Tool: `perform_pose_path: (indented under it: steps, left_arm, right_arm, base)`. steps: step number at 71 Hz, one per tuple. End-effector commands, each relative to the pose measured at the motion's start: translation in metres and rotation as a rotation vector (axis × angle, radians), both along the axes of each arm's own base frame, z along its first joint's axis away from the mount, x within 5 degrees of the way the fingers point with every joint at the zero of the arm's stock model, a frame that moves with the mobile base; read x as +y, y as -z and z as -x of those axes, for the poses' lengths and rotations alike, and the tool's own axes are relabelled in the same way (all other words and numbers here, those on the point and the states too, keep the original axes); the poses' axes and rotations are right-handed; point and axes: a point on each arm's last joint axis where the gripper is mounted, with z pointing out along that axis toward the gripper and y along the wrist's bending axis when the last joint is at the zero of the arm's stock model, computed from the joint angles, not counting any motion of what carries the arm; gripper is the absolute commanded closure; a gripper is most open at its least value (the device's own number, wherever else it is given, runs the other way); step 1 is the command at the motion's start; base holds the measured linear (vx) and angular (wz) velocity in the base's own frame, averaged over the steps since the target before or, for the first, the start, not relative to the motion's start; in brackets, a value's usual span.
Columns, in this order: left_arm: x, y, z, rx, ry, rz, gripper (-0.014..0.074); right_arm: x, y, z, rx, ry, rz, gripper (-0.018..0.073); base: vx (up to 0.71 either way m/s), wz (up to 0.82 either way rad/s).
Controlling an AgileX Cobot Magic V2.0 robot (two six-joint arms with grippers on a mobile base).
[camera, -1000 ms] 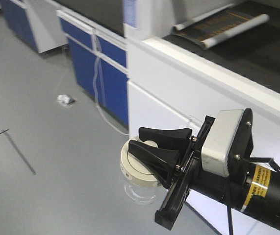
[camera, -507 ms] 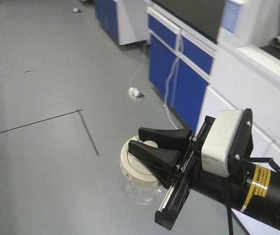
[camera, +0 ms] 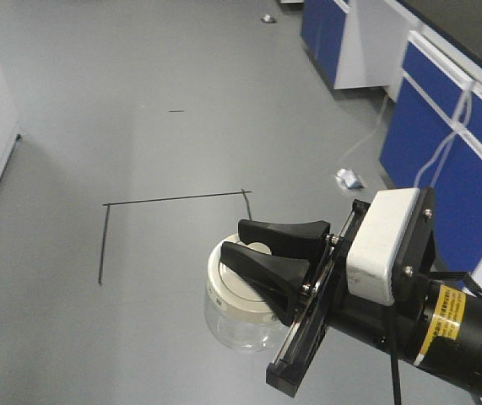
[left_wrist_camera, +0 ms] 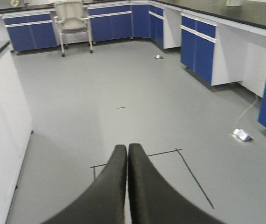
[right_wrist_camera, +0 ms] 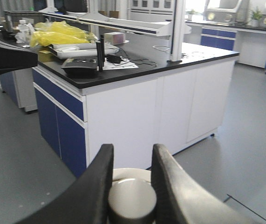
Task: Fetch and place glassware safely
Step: 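Drive the base away from the bench carrying the jar in the right gripper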
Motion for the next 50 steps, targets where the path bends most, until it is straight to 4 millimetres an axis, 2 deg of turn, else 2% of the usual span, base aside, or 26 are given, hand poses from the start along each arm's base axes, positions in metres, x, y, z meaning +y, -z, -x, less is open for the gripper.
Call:
perform_pose_path:
  steps: [1, 28, 50]
  left_arm:
    - [-0.0006, -0.0136, -0.0011, -0.085, 0.006, 0.013, 0.0603]
    - [-0.0006, -0.0136, -0.0011, -0.085, 0.006, 0.013, 0.0603]
    - [-0.0006, -0.0137, -0.0011, -0.086, 0.006, 0.013, 0.0603]
  right_arm:
    - [0.0008, -0.0235, 0.0040, -0.075, -0.038, -0.116, 0.0563]
    - [0.0008, -0.0235, 0.0040, -0.075, -0.038, -0.116, 0.0563]
    - [0.0008, -0.0235, 0.0040, -0.075, -0.038, -0.116, 0.0563]
  base:
    - [0.19, 0.36]
    - [0.26, 0.28]
    - [0.37, 0.07]
